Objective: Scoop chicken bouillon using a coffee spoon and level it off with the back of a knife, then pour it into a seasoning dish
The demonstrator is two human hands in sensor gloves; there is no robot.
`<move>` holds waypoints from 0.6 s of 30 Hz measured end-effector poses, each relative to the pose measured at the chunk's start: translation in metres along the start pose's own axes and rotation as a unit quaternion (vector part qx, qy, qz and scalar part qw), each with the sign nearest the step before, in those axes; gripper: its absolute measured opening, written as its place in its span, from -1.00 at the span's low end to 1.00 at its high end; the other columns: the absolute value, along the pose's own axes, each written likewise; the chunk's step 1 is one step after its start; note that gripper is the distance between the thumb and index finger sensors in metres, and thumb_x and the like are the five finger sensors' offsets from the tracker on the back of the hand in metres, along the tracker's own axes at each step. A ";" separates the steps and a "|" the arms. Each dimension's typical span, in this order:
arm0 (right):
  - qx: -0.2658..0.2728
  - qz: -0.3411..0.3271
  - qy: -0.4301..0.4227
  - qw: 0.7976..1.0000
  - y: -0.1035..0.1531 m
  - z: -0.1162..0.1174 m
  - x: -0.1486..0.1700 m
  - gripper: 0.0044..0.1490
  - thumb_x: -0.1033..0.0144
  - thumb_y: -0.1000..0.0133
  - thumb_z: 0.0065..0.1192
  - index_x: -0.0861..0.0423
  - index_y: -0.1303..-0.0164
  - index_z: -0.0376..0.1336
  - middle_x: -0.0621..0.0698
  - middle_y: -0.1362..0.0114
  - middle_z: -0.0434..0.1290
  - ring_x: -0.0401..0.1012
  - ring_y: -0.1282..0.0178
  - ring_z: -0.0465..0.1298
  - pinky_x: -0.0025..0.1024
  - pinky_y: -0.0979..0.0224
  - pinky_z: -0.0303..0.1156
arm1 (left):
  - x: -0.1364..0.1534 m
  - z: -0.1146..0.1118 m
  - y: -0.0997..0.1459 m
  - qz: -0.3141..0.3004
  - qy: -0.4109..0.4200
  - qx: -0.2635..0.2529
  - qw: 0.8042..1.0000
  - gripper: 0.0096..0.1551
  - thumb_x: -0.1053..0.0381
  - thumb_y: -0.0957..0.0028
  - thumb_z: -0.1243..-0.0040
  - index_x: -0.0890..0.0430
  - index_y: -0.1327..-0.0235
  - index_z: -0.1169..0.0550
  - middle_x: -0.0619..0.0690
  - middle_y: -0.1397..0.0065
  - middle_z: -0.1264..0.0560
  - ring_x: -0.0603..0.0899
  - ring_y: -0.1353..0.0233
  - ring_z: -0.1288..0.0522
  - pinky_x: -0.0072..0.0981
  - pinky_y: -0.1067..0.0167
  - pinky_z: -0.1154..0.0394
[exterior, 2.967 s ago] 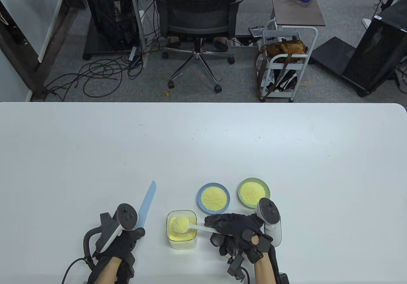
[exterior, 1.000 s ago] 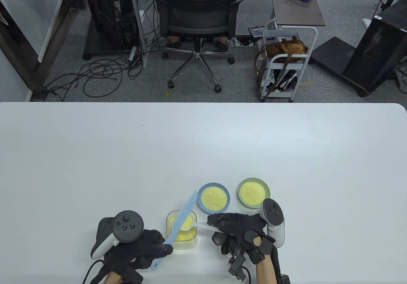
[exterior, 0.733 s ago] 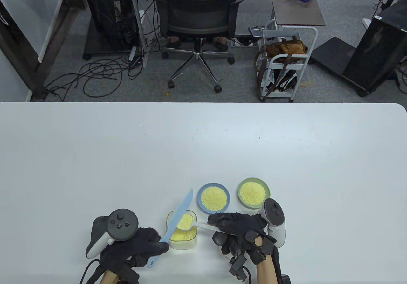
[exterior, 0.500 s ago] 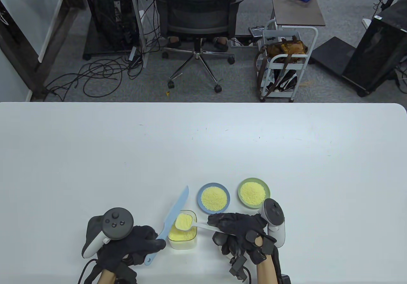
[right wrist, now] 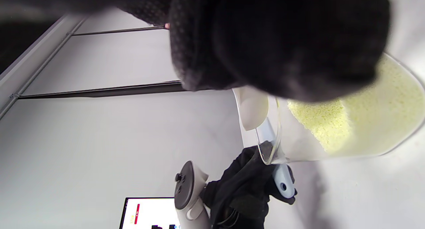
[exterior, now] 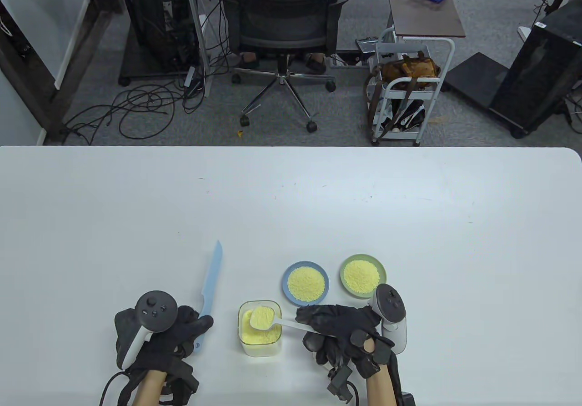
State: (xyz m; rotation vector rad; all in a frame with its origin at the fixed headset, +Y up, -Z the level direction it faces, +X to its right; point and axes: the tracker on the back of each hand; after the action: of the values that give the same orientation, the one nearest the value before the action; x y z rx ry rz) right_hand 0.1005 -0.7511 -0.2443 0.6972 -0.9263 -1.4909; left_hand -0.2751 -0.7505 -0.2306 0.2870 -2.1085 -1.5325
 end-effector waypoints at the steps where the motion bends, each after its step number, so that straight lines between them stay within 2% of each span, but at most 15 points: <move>1: -0.001 0.000 -0.001 1.000 0.000 0.000 0.000 -0.50 0.50 0.02 0.19 0.53 0.01 0.31 0.40 0.43 0.58 -0.51 0.91 0.55 -0.39 0.51 0.67 | 0.003 -0.002 -0.004 0.012 0.000 0.006 1.000 -0.50 -0.18 0.13 -0.38 0.17 0.14 -0.66 0.10 0.27 -0.70 -0.05 0.46 -0.67 -0.09 0.10 -0.58; 9: -0.003 -0.005 -0.003 1.000 0.000 0.000 0.000 -0.49 0.50 0.01 0.19 0.53 0.01 0.31 0.40 0.43 0.57 -0.51 0.91 0.55 -0.39 0.51 0.67 | 0.011 -0.013 -0.015 0.056 -0.058 0.021 0.997 -0.50 -0.17 0.26 -0.42 0.14 0.20 -0.66 0.09 0.28 -0.69 -0.02 0.46 -0.65 -0.11 0.11 -0.57; 15: -0.005 -0.007 0.000 1.000 -0.001 0.000 0.000 -0.49 0.50 0.01 0.19 0.53 0.00 0.31 0.39 0.42 0.57 -0.50 0.91 0.55 -0.39 0.50 0.67 | 0.008 -0.014 -0.014 0.056 -0.137 -0.010 0.989 -0.50 -0.20 0.39 -0.42 0.10 0.30 -0.67 0.07 0.34 -0.67 -0.07 0.52 -0.61 -0.13 0.14 -0.58; 18: -0.006 -0.006 0.001 1.000 -0.001 0.000 0.000 -0.49 0.50 0.01 0.19 0.53 0.00 0.31 0.40 0.42 0.57 -0.50 0.91 0.55 -0.38 0.50 0.67 | 0.010 -0.014 -0.014 0.064 -0.144 -0.020 0.987 -0.48 -0.23 0.43 -0.40 0.08 0.33 -0.67 0.04 0.37 -0.68 -0.08 0.54 -0.61 -0.14 0.16 -0.59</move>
State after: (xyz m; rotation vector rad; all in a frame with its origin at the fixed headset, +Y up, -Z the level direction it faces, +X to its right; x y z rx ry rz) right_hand 0.0998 -0.7510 -0.2446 0.6963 -0.9131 -1.5045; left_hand -0.2780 -0.7707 -0.2376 -0.0885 -2.2595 -1.6165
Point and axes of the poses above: the tracker on the back of each hand, its own x axis roughly to the little-finger side, its own y axis roughly from the fingertips to the wrist, z = x × y
